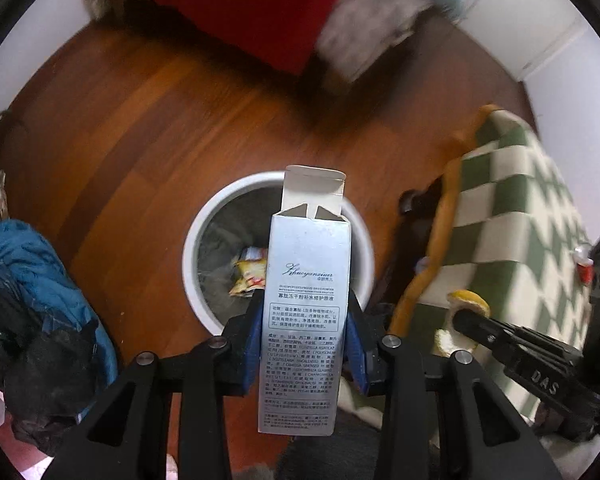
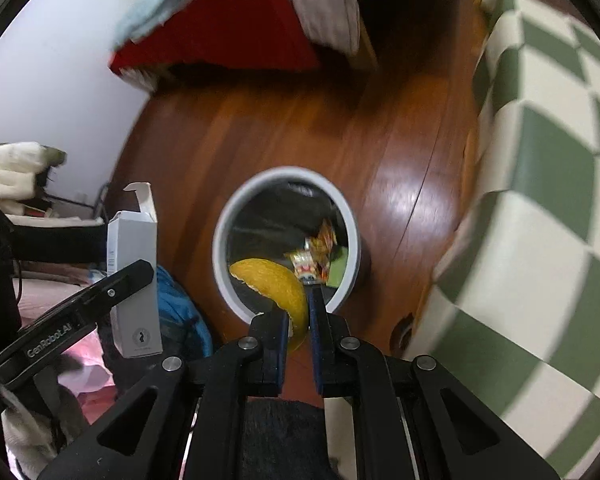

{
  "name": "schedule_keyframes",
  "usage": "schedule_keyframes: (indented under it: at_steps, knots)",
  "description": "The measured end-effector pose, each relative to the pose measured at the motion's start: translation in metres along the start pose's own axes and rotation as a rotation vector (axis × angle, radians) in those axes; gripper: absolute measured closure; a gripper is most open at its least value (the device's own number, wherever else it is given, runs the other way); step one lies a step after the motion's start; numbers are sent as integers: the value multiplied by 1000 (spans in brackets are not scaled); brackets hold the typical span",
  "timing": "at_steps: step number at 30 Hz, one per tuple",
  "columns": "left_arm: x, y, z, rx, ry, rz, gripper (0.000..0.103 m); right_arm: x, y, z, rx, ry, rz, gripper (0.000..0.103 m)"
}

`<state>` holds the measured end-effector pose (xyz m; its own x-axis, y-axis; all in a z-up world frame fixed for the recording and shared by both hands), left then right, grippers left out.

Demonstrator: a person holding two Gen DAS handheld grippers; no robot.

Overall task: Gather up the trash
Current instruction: 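Carry the white box and banana peel to the trash bin and open both tools, then move both tools back over the table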

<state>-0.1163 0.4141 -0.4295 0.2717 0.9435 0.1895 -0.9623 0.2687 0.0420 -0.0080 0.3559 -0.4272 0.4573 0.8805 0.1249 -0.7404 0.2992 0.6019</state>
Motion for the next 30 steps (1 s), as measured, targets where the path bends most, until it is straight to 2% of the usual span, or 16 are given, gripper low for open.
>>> schedule_keyframes:
  at_steps: [1,3,5,6,9,10,11,12,13,15,17,19,21,22,23,30]
  knots:
    - [2,3,-13,4,24,5,69,2,-3,-12,-14,19,-2,93]
    - [7,10,-29,12,47,24,58,5,-8,-36,-23,62,-11,93]
    - [10,21,-37,21,53,43,32,8,-12,-54,-38,92,-17,93]
    - [12,26,-41,28,53,54,26,10,-14,-62,-42,106,-20,93]
    - [13,40,-46,48,54,91,21,15,-19,-80,-50,132,-33,92]
    - [12,44,-48,60,56,99,17,16,-20,-87,-53,145,-38,92]
    - [11,48,-48,75,52,104,7,18,-21,-91,-50,152,-41,90]
    - [8,53,-47,95,40,107,4,18,-22,-96,-47,161,-43,84]
    - [8,55,-44,98,31,103,4,16,-24,-96,-49,167,-42,78]
    - [5,63,-42,129,7,115,4,18,-24,-99,-51,164,-36,44]
    - [1,69,-39,157,-8,125,4,18,-19,-101,-50,160,-19,35]
    - [-5,74,-35,172,-19,134,4,17,-16,-101,-64,164,-7,34]
    - [-9,78,-29,184,-29,143,4,15,-11,-95,-91,166,16,11]
    - [-12,79,-25,186,-38,147,4,14,-9,-92,-111,165,27,5]
    - [-13,79,-21,191,-47,150,4,13,-7,-89,-132,163,40,1]
    - [-21,80,11,218,-106,132,4,5,8,-63,-204,134,112,0]
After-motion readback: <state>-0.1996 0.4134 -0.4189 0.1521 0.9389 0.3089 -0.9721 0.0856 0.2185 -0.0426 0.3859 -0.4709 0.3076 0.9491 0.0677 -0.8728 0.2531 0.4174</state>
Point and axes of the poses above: each gripper's, at about its wrist camera, not at the fingertips, and z roughly against the way its jaws point, y to its left, x to its top, the point moved 9 cm from there along -z, roughly the way its jaws point, and after that the axes turned 13 degrees about x, right-handed, at the moved point
